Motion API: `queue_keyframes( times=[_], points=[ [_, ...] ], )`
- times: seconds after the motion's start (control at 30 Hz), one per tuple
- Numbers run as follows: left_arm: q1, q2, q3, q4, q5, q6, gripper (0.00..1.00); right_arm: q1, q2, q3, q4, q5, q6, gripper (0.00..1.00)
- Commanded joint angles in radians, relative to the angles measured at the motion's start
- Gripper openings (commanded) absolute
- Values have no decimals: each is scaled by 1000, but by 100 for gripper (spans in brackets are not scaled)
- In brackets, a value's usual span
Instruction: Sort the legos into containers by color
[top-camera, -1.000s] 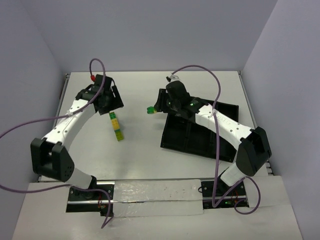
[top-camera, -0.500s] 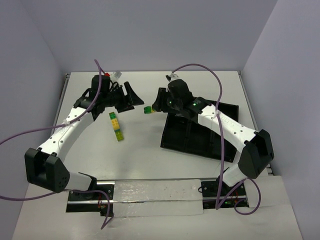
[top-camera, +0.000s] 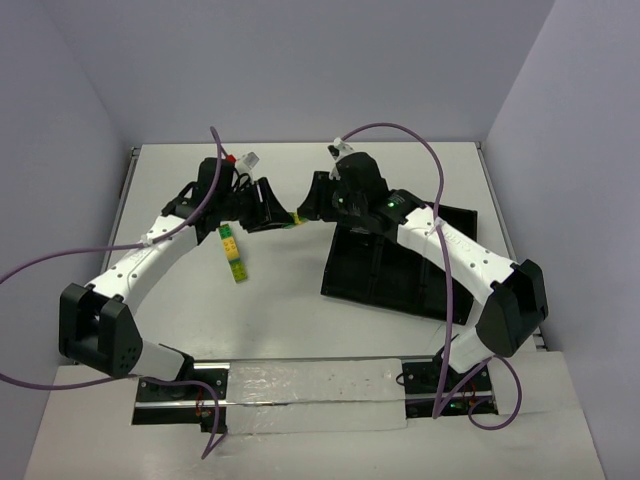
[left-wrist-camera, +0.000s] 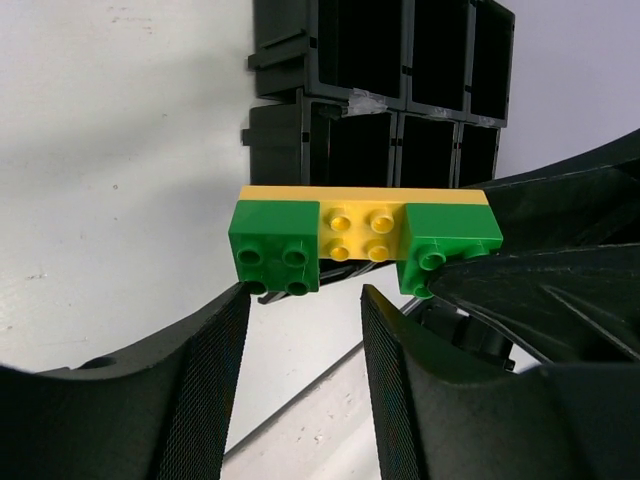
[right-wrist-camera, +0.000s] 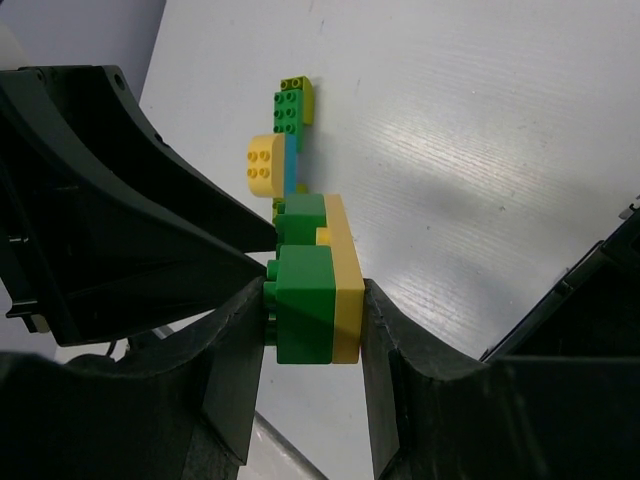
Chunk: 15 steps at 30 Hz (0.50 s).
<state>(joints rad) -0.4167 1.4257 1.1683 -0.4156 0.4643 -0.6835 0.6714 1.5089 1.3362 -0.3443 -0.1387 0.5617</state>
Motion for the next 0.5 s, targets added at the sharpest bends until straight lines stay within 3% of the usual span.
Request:
queue_keyframes(
  times=[0.0,0.17,0.27,0.37,0.47],
  points=[
    [-11,9,2,28,-26,26,59,0,-8,44,36,-58,22,0],
    [-13,27,11,18,-35,37,76,-1,-8,44,49,-85,30,0],
    [-13,27,11,24,-43,37,75,-1,-9,44,48,-88,30,1],
    [-13,29,11,28,-44,33,58,-1,-9,46,47,-90,27,1],
    [-14,29,14,29,-56,26,25,-1,-9,43,47,-85,27,0]
  ],
)
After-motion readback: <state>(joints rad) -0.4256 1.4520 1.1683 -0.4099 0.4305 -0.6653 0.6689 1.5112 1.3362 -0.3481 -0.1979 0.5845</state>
